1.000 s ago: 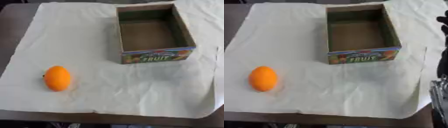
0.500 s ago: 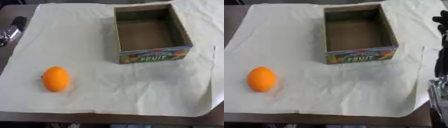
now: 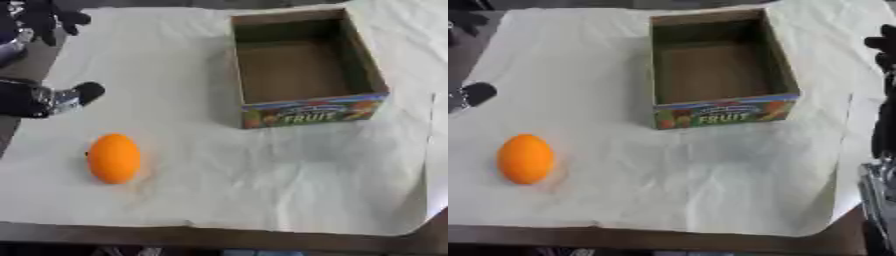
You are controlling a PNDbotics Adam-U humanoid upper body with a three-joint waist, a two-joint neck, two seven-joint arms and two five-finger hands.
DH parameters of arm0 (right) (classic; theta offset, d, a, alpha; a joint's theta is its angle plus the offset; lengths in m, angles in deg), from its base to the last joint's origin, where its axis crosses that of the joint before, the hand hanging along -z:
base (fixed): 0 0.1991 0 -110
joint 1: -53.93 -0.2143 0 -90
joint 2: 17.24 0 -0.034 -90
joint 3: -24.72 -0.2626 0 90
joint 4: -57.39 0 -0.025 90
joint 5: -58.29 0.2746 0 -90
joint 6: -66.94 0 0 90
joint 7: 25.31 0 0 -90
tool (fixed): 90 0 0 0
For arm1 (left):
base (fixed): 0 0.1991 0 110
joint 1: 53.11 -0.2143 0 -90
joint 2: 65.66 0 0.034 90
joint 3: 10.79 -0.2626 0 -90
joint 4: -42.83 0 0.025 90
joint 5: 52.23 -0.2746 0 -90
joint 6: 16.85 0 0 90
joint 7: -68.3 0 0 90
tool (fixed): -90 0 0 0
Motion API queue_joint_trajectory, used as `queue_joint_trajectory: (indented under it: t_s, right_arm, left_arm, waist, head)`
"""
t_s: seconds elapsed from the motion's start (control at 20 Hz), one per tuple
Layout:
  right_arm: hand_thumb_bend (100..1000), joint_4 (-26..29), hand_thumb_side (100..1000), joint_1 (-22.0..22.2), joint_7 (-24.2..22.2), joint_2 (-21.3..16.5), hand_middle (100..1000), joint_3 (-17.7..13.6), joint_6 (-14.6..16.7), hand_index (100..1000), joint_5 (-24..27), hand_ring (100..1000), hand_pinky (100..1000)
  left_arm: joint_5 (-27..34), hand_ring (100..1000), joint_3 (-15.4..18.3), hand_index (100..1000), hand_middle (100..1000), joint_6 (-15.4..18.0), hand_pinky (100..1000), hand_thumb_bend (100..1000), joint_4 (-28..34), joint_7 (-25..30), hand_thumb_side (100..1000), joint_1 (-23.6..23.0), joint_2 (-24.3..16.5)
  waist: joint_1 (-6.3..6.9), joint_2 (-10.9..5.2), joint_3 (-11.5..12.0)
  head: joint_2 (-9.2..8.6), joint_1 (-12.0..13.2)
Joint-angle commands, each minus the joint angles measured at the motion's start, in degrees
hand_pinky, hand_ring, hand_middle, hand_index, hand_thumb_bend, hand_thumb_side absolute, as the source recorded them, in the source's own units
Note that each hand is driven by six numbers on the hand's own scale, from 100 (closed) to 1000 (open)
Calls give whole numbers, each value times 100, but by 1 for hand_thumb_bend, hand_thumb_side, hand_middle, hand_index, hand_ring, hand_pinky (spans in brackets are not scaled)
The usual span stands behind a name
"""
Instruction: Pick up objects on the table and place them in the box.
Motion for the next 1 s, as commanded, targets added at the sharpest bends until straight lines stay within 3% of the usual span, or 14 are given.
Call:
queue_joint_trajectory:
  t_s: [0.05, 0.1, 0.25, 0.6, 1.0]
  right_arm:
    - [100, 117, 1000, -45, -24, -108, 691, 4, 1, 836, -45, 907, 944]
    - [100, 117, 1000, -43, -27, -105, 690, 9, -3, 835, -47, 906, 944]
    - [100, 117, 1000, -43, -45, -97, 689, 28, -16, 834, -50, 905, 944]
    - [100, 117, 1000, -37, -74, -71, 689, 53, -31, 834, -50, 906, 945]
    - [100, 117, 1000, -38, -136, -19, 690, 97, -67, 835, -44, 908, 946]
  left_arm:
    - [122, 624, -34, 946, 724, 124, 594, 786, -45, 407, 951, 103, -186]
    - [153, 633, -54, 957, 737, 186, 599, 820, -58, 548, 923, 98, -188]
    - [272, 644, -110, 967, 749, 360, 601, 808, -115, 980, 893, 87, -188]
    - [502, 672, -270, 1000, 793, 550, 610, 678, -481, 1748, 756, 68, -147]
    - [240, 633, -483, 994, 746, 498, 574, 608, -1079, 1866, 706, 266, 142]
  waist:
    - [1, -85, -2]
    - [3, -82, -2]
    - [2, -76, 2]
    - [-16, -64, -7]
    - [-48, -44, -31]
  head:
    - [-38, 35]
    - [-43, 40]
    - [-56, 53]
    - [-70, 88]
    - [-78, 135]
